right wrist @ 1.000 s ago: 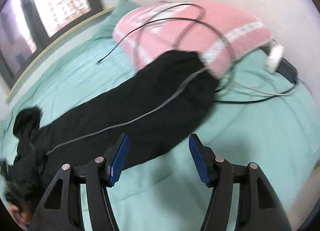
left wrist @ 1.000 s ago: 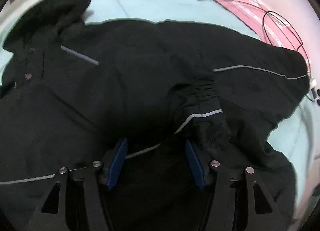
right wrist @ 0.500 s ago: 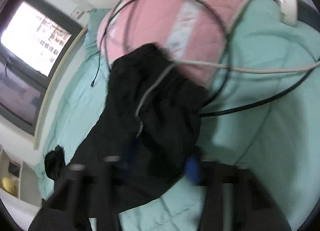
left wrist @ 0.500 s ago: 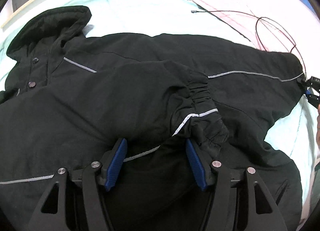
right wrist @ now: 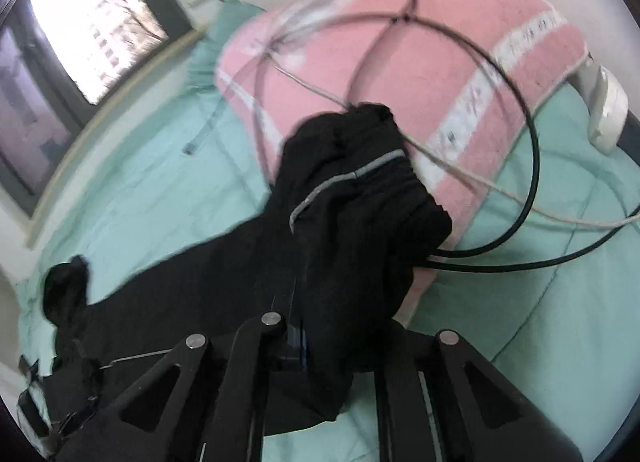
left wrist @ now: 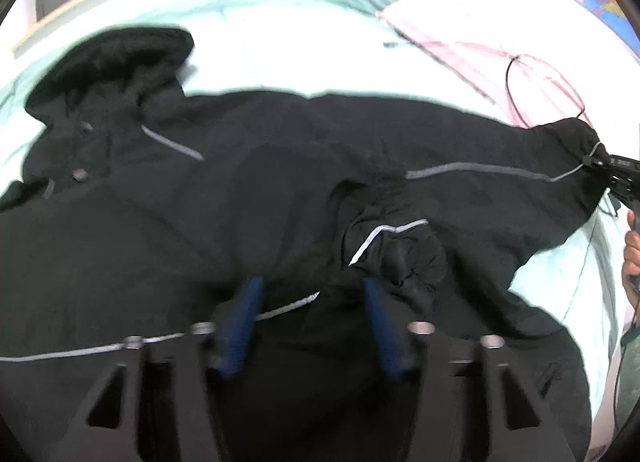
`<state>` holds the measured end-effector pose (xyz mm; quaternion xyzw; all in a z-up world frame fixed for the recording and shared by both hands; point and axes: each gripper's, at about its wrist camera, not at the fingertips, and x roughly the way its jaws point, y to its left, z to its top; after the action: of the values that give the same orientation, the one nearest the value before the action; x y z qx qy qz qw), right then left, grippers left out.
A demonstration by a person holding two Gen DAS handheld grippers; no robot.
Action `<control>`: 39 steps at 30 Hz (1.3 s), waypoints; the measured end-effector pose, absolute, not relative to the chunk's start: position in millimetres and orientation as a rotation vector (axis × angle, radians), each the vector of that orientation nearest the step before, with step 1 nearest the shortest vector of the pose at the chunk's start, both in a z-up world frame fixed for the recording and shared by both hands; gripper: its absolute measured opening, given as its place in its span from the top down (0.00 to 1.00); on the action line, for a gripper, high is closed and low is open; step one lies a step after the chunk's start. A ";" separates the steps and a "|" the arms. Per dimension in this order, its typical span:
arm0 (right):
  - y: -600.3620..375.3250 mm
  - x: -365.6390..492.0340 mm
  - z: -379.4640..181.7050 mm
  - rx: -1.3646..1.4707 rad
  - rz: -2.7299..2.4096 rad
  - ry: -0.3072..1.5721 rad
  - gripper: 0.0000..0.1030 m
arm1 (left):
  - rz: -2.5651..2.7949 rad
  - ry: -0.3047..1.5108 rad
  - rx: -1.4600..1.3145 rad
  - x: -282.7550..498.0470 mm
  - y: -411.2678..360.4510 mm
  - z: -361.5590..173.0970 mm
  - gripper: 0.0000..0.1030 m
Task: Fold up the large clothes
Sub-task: 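Grasp the other sleeve cuff near the pink pillow with the right tool, lift, then fold the sleeve across the jacket body with the right tool and release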
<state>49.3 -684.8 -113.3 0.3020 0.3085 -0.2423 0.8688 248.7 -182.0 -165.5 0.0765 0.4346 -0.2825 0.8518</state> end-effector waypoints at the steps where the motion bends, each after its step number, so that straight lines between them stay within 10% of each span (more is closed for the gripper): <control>1: -678.7 44.5 -105.3 0.608 -0.503 0.628 0.87 | -0.598 0.904 0.153 246.3 -178.9 -159.2 0.68; 21: -333.7 159.5 26.1 0.178 -0.027 0.620 0.87 | -0.388 0.742 0.030 209.6 75.1 -75.7 0.45; 39: -22.3 263.9 -168.2 -0.183 0.316 0.939 0.69 | -0.235 0.874 -0.133 232.0 194.1 -125.1 0.41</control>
<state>263.9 -22.3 -168.2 -0.0878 0.4498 0.1515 0.8758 232.0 194.1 -125.1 -0.0644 0.4218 -0.1133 0.8973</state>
